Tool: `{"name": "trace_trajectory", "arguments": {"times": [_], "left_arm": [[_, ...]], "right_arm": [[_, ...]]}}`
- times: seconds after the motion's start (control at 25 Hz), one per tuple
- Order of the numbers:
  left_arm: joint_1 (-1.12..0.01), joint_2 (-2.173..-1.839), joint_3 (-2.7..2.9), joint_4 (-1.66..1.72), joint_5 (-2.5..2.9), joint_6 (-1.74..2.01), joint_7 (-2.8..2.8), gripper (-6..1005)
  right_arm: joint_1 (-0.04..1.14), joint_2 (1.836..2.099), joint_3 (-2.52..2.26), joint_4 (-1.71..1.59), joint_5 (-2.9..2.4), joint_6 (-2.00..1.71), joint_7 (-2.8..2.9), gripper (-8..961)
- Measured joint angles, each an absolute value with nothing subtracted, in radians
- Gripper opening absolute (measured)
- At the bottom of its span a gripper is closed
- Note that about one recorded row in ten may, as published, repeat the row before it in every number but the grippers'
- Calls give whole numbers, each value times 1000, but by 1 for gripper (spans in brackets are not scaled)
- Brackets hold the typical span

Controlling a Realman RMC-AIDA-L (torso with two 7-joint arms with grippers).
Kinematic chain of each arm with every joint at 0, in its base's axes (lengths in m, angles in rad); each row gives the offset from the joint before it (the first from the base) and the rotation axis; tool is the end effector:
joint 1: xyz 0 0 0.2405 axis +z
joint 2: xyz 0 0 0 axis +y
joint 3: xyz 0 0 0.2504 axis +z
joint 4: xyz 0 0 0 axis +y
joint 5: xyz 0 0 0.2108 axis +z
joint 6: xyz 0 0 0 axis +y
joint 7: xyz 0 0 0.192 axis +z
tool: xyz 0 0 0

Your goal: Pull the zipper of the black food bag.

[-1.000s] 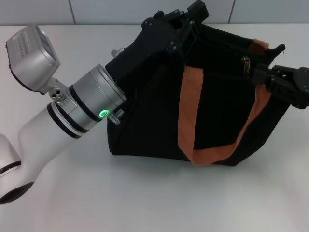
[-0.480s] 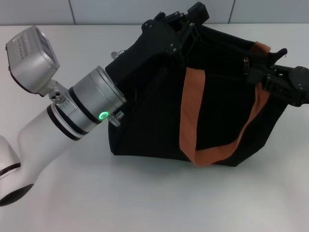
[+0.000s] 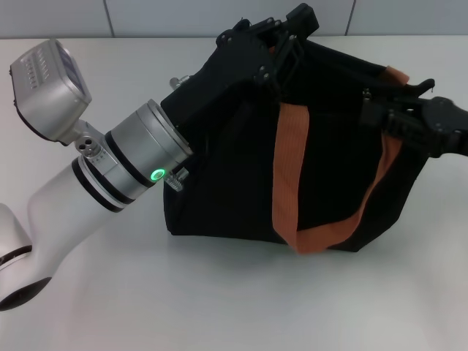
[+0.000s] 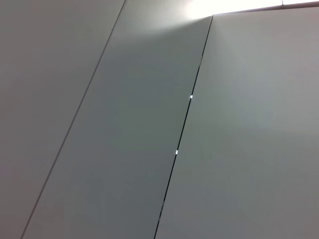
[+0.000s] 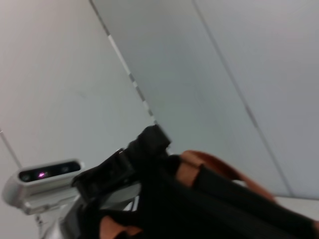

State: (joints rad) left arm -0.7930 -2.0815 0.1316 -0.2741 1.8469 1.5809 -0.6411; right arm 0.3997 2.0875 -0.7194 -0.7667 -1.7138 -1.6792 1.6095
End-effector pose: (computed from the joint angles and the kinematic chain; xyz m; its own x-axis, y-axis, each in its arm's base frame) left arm -0.1026 0.3451 -0.0869 0.3026 0.0566 0.9514 0.4541 -0.8862 -0.0917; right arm 0.2230 0.3287 0.0050 0.5505 -0.4155 -0.7242 -0.5986 -0.8010 0.0046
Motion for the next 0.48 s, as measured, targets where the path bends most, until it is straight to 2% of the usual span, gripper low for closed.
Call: {"name": "trace_trajectory", "arguments": {"times": [0.48], "left_arm": [[-789, -2082, 127, -282, 1847, 1577, -641, 18]], "right_arm": [[397, 2085, -727, -767, -1713, -1675, 1622, 170]]}}
